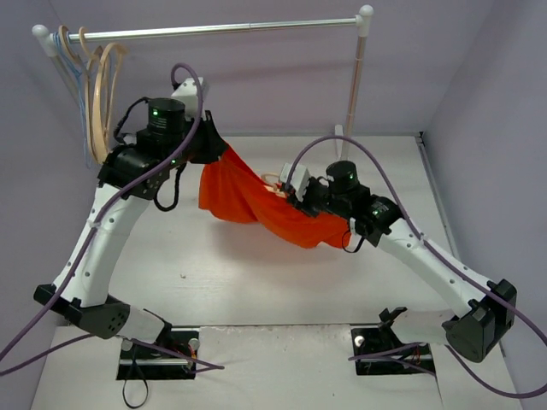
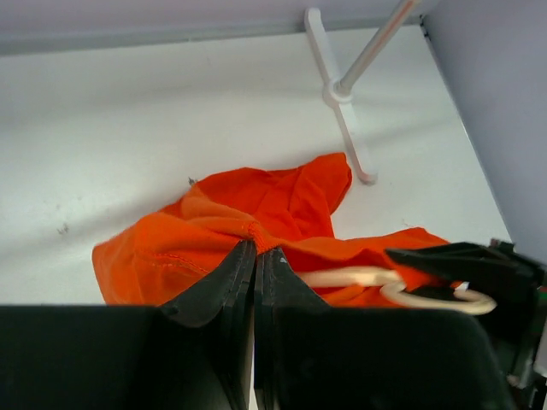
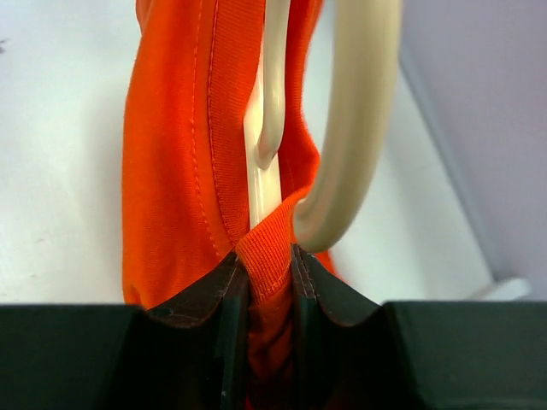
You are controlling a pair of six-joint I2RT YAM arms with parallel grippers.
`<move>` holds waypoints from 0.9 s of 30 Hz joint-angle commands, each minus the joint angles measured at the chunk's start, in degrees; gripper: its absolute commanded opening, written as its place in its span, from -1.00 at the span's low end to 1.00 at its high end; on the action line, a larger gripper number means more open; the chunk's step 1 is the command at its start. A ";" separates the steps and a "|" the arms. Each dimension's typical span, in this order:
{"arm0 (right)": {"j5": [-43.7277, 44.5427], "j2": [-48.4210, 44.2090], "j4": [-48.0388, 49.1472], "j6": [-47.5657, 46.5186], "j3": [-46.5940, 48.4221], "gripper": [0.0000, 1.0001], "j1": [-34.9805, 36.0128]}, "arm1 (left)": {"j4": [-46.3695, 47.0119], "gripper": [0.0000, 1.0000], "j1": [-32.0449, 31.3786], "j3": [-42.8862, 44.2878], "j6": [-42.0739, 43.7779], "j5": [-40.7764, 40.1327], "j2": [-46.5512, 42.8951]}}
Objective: Place the t-shirt on the hanger
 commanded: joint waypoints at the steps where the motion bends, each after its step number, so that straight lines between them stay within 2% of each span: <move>1: -1.91 -4.99 17.60 5.25 -2.89 -1.00 1.24 | 5.12 -0.95 -1.88 -0.15 -3.21 0.64 1.07; 10: -0.94 -7.19 18.94 5.08 -5.63 -1.00 0.72 | 5.56 -0.93 -6.63 -5.33 -4.09 -1.47 2.75; 16: -4.45 -8.51 18.59 5.79 -4.75 -1.00 -1.74 | 5.47 -0.73 -7.42 -4.55 -3.48 -1.56 3.10; 20: -5.77 -8.60 16.66 5.26 -4.49 -1.00 -2.97 | 5.47 -0.32 -7.60 -2.44 -1.46 -0.94 2.14; 21: -6.21 -8.86 16.39 5.17 -4.58 -1.00 -3.67 | 5.82 -0.27 -7.60 -2.26 -0.84 -0.33 1.69; 24: -8.66 -9.47 15.34 5.17 -4.84 -1.00 -5.78 | 7.75 -0.17 -7.60 -2.87 3.11 0.98 -0.58; 27: -13.22 -9.57 13.23 5.17 -4.05 -1.00 -8.85 | 10.21 -0.15 -7.34 -4.72 9.08 4.49 -2.88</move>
